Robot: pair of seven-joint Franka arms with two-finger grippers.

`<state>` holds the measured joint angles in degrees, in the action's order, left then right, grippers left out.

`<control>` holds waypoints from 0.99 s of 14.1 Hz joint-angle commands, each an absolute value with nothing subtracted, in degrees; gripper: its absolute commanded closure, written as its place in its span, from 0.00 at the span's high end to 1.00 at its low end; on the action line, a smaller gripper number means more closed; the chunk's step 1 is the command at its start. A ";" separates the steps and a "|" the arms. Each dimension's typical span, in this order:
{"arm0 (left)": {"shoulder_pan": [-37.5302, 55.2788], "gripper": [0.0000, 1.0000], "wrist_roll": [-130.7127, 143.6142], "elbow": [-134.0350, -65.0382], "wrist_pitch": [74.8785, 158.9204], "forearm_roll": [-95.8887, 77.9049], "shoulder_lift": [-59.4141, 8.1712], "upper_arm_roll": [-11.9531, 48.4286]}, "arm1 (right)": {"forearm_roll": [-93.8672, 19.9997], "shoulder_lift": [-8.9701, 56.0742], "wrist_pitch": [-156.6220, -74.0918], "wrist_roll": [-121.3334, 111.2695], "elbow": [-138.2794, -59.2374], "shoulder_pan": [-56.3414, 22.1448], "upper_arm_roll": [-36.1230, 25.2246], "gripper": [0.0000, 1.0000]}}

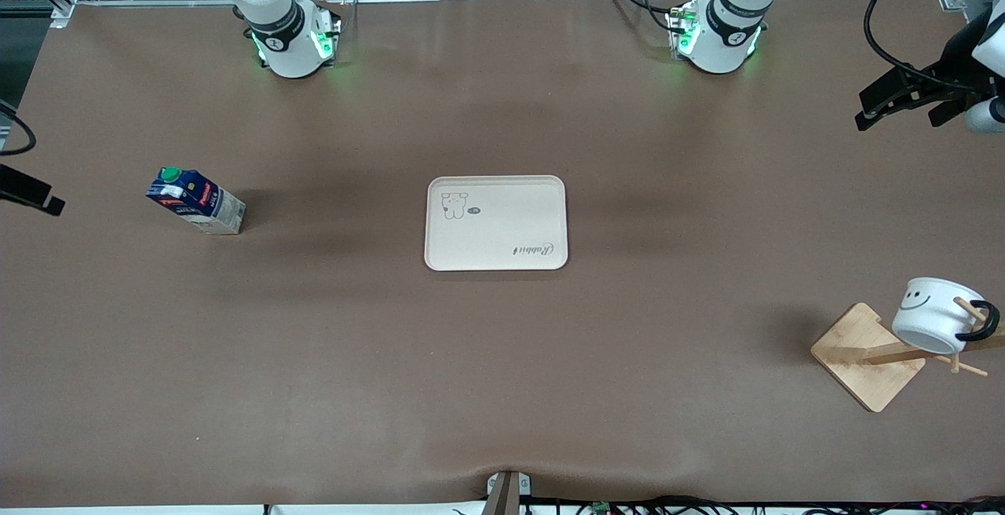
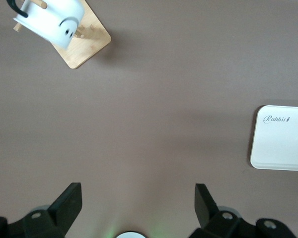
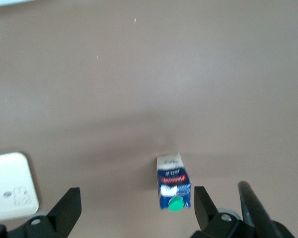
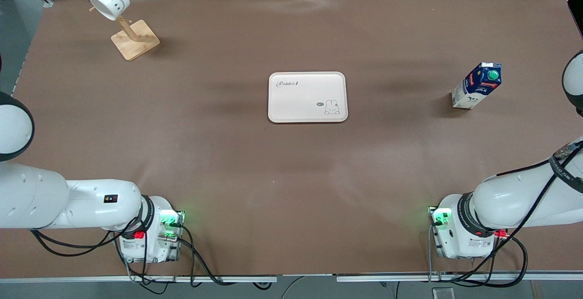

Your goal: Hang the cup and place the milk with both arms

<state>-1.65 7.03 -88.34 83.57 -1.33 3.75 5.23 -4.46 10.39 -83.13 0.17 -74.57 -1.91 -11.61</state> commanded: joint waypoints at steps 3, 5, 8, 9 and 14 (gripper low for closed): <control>-2.02 1.00 7.91 -89.03 82.62 -2.64 5.01 4.92 | -5.63 -6.47 -91.21 0.26 -96.28 -2.19 -11.34 1.00; -2.20 1.00 7.21 -88.77 82.62 -2.20 4.75 4.83 | -5.62 -10.53 -88.88 0.35 -100.01 -2.29 -11.25 1.00; -2.11 1.00 7.82 -88.77 82.88 -1.76 4.57 5.01 | -5.54 -9.93 -87.88 0.09 -98.88 -2.72 -11.25 1.00; -2.11 1.00 7.82 -88.77 82.88 -1.76 4.57 5.01 | -4.58 -9.32 -88.76 -0.43 -98.27 -4.29 -10.73 1.00; -2.11 1.00 7.82 -88.59 83.67 -1.67 4.22 4.66 | -0.97 -3.00 -88.77 -0.35 -89.67 -5.54 -10.98 1.00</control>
<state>-1.97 7.07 -88.39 83.31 -1.39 3.76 4.77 -1.73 -6.99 -89.89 -0.20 -95.43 -6.06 -10.35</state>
